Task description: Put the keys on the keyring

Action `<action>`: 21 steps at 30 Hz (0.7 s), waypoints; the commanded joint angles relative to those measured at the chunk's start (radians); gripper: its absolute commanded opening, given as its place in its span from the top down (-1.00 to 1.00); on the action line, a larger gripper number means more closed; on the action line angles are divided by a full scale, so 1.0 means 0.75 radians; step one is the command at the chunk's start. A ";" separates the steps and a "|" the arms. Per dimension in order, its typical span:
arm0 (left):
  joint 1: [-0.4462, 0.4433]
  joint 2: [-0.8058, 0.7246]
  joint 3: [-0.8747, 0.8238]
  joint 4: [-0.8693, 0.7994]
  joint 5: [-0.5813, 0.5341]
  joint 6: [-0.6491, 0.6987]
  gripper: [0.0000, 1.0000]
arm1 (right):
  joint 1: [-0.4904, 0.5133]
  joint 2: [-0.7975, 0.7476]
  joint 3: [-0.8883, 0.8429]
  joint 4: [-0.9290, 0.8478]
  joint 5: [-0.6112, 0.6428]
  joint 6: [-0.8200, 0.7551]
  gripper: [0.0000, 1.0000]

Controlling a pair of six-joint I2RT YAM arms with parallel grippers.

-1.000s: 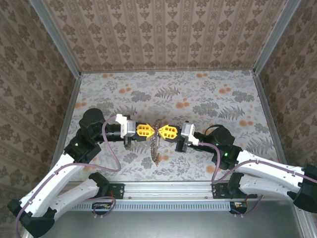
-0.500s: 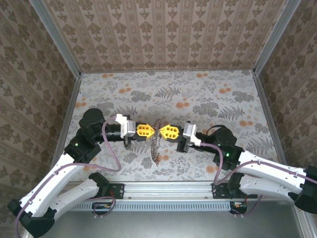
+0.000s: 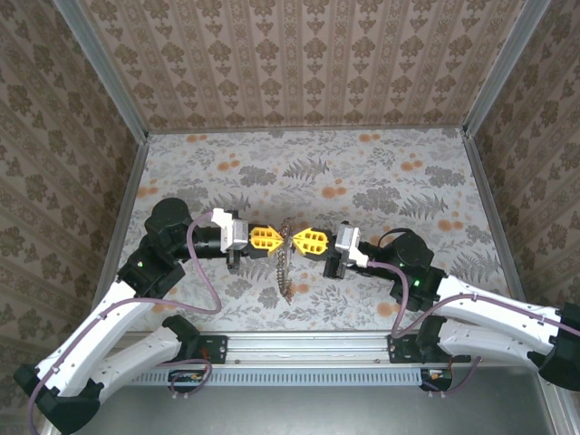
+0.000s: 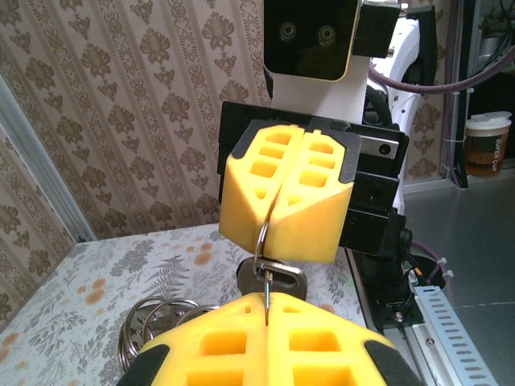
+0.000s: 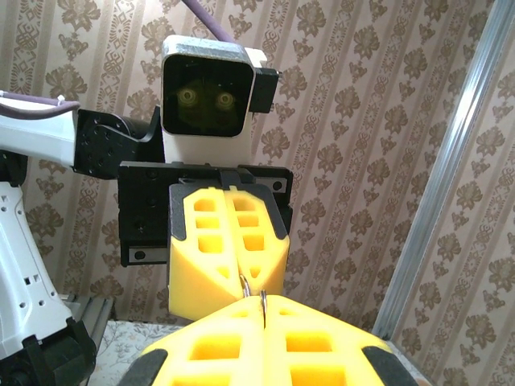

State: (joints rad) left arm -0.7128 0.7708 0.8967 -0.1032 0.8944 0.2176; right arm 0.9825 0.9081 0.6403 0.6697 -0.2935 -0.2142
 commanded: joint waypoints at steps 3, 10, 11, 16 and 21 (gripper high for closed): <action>-0.004 -0.022 0.000 0.070 0.032 -0.012 1.00 | 0.005 -0.033 0.003 0.001 -0.025 -0.016 1.00; -0.005 -0.017 0.002 0.072 0.035 -0.018 1.00 | 0.005 -0.007 0.015 0.008 -0.038 -0.005 1.00; -0.004 -0.019 0.001 0.072 0.034 -0.018 1.00 | 0.006 0.001 0.019 0.009 -0.042 -0.003 1.00; -0.005 -0.018 0.005 0.072 0.036 -0.017 1.00 | 0.005 0.017 0.015 0.024 -0.051 0.004 1.00; -0.005 -0.017 0.002 0.072 0.035 -0.018 1.00 | 0.007 0.009 0.012 0.029 -0.051 0.007 1.00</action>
State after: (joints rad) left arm -0.7128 0.7708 0.8967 -0.1032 0.8948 0.2176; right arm 0.9825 0.9203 0.6403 0.6701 -0.3115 -0.2134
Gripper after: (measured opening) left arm 0.060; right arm 0.066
